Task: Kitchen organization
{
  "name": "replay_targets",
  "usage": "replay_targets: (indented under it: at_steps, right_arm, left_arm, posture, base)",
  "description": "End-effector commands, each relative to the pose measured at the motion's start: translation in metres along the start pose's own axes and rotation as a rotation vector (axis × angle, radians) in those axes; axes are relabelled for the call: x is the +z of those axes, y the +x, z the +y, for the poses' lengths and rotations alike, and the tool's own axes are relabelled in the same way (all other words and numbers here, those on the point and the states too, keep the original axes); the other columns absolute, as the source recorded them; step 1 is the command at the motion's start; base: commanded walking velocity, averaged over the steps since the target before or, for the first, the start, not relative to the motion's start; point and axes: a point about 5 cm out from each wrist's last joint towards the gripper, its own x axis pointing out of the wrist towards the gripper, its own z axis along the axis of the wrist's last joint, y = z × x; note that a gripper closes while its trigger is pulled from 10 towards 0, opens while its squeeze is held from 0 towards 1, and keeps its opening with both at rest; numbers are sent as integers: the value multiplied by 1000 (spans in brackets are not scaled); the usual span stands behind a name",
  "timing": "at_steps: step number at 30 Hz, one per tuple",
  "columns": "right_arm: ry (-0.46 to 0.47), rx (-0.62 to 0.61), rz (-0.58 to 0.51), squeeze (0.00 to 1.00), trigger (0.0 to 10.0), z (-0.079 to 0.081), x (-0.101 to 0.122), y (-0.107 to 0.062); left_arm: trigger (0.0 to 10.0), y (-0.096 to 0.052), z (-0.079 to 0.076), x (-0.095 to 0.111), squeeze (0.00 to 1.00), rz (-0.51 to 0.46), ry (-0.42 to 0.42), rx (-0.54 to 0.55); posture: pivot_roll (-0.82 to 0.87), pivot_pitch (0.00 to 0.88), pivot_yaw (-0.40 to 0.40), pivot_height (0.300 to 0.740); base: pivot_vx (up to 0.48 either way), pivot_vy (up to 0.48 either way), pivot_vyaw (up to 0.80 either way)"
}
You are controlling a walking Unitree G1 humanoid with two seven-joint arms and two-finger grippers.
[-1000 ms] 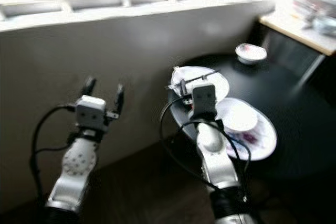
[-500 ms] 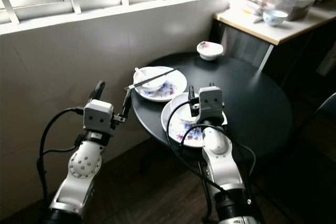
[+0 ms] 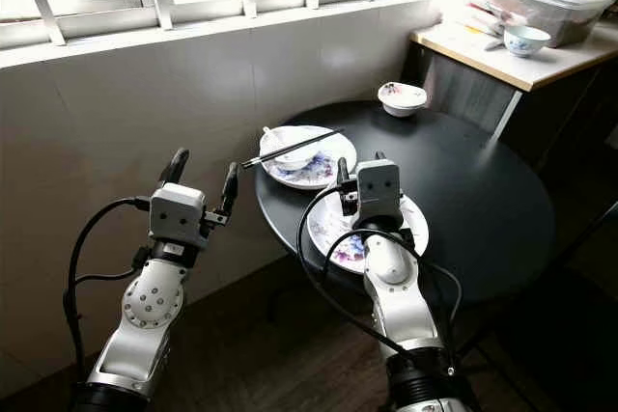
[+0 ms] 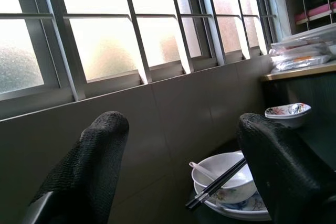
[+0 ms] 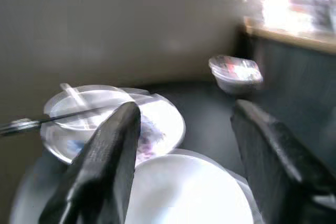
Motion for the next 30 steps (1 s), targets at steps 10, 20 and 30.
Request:
replay_targets:
  at_steps: [10, 20, 30]
  right_arm:
    - [-137, 62, 52, 0, 10000, -2, -10, 2]
    - [-29, 20, 113, 0, 10000, -4, -20, 0]
    - [220, -71, 309, 0, 10000, -22, -43, 4]
  left_arm:
    - [10000, -7, -3, -12, 0, 63, 16, -26]
    - [10000, -10, -2, -16, 0, 84, 25, -33]
    - [10000, -27, -10, -48, 0, 309, 92, -142]
  posture:
    - [76, 0, -56, 740]
    - [77, 0, -52, 740]
    - [77, 0, -52, 740]
  base:
    - [0, 0, 0]
    - [0, 0, 0]
    - [0, 0, 0]
